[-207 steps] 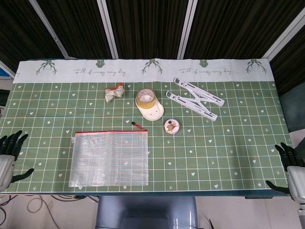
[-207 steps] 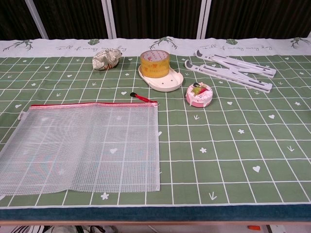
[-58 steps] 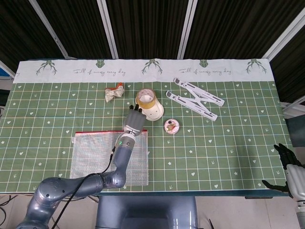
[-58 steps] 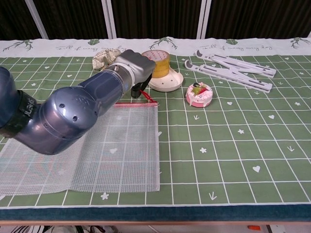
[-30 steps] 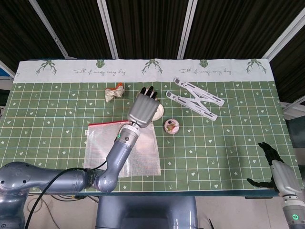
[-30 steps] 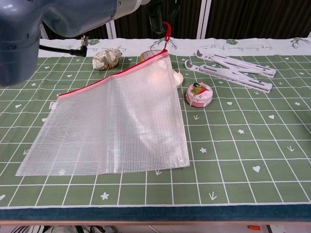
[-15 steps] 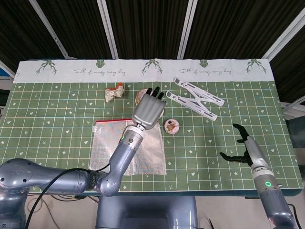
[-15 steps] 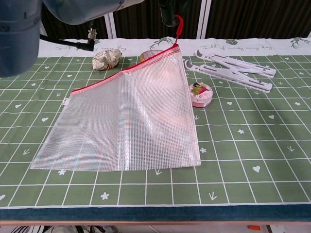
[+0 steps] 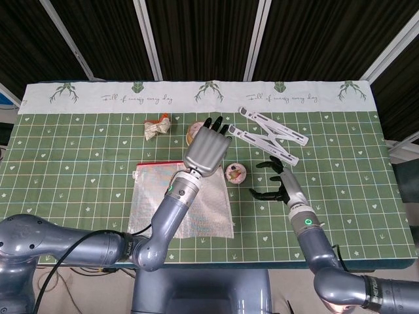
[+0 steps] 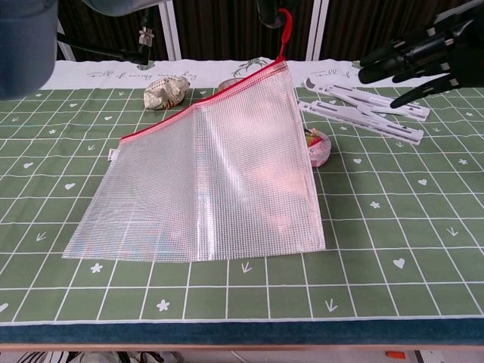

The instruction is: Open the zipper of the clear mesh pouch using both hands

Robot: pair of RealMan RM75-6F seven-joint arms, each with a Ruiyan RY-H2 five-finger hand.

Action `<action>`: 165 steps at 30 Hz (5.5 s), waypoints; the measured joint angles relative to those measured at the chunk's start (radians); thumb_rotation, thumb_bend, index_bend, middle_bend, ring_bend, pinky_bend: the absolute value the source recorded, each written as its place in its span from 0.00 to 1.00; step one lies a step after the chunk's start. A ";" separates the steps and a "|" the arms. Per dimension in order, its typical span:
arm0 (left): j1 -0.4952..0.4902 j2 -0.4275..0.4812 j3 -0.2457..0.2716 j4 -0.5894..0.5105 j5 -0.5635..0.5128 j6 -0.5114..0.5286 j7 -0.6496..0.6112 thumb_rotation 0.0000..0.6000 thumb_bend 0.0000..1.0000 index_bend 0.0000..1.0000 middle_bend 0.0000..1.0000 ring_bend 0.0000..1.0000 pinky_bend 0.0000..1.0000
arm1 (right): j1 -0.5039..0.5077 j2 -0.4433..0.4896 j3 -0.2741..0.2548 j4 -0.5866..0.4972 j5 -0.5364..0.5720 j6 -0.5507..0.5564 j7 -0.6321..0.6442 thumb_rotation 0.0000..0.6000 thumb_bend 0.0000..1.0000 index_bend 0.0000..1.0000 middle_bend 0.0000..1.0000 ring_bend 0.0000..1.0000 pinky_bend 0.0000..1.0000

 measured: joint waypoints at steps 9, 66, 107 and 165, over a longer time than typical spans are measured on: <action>-0.023 0.020 0.003 -0.020 -0.024 0.008 -0.004 1.00 0.42 0.61 0.29 0.12 0.23 | 0.075 -0.101 0.039 0.048 0.075 0.067 -0.026 1.00 0.35 0.37 0.00 0.00 0.20; -0.088 0.073 0.042 -0.056 -0.076 0.027 -0.071 1.00 0.42 0.61 0.29 0.12 0.23 | 0.173 -0.285 0.200 0.199 0.195 0.143 -0.171 1.00 0.45 0.62 0.05 0.00 0.20; -0.013 0.137 0.118 -0.093 -0.049 0.024 -0.142 1.00 0.42 0.61 0.29 0.12 0.23 | 0.118 -0.197 0.307 0.106 0.267 0.114 -0.140 1.00 0.52 0.66 0.06 0.00 0.20; 0.317 0.508 0.256 -0.229 0.152 -0.001 -0.367 1.00 0.42 0.61 0.29 0.12 0.23 | 0.063 -0.011 0.320 0.141 0.338 0.036 -0.050 1.00 0.53 0.67 0.08 0.00 0.20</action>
